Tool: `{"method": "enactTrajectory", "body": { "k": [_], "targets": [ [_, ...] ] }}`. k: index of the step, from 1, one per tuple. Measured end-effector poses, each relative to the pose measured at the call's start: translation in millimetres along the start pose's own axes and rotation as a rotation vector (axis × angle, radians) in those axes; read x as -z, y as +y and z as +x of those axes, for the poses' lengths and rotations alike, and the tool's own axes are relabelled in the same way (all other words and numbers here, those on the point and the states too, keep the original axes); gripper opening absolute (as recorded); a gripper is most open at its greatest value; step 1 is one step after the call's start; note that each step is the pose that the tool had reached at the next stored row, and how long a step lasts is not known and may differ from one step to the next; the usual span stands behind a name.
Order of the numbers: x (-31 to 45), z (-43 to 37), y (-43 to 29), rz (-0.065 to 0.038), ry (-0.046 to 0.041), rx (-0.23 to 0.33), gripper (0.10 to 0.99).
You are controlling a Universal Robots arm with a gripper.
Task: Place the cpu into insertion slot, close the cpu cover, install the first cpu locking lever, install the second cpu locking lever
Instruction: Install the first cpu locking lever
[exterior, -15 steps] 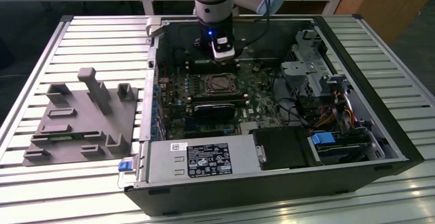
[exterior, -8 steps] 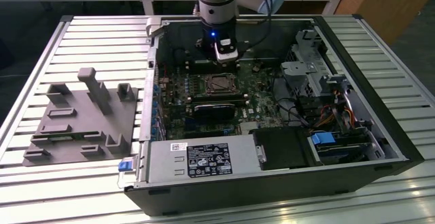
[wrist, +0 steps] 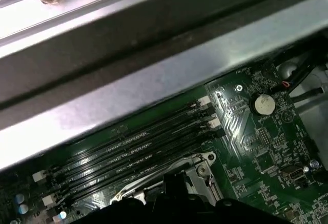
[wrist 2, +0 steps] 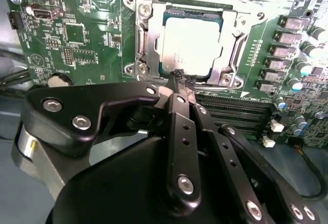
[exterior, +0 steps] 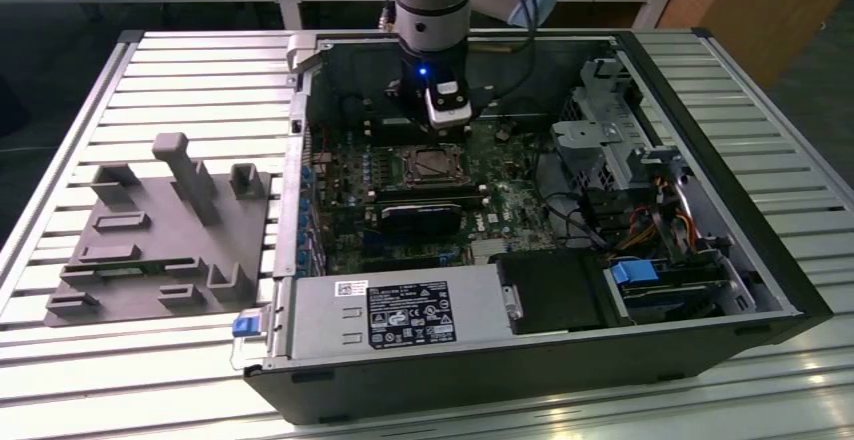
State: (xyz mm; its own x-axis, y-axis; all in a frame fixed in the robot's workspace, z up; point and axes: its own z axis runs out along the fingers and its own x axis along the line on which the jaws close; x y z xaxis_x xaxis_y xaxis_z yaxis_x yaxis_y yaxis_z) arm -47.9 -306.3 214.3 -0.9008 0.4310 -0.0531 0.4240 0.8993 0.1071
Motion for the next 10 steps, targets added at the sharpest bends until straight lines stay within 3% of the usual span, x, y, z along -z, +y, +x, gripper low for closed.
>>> {"method": "enactTrajectory", "body": {
  "k": [5,10],
  "targets": [
    [-0.5,-1.2,0.4,0.039,0.0097,0.001,0.102],
    [-0.5,-1.3,0.5,0.041,0.0087,0.001,0.102]
  ]
}}
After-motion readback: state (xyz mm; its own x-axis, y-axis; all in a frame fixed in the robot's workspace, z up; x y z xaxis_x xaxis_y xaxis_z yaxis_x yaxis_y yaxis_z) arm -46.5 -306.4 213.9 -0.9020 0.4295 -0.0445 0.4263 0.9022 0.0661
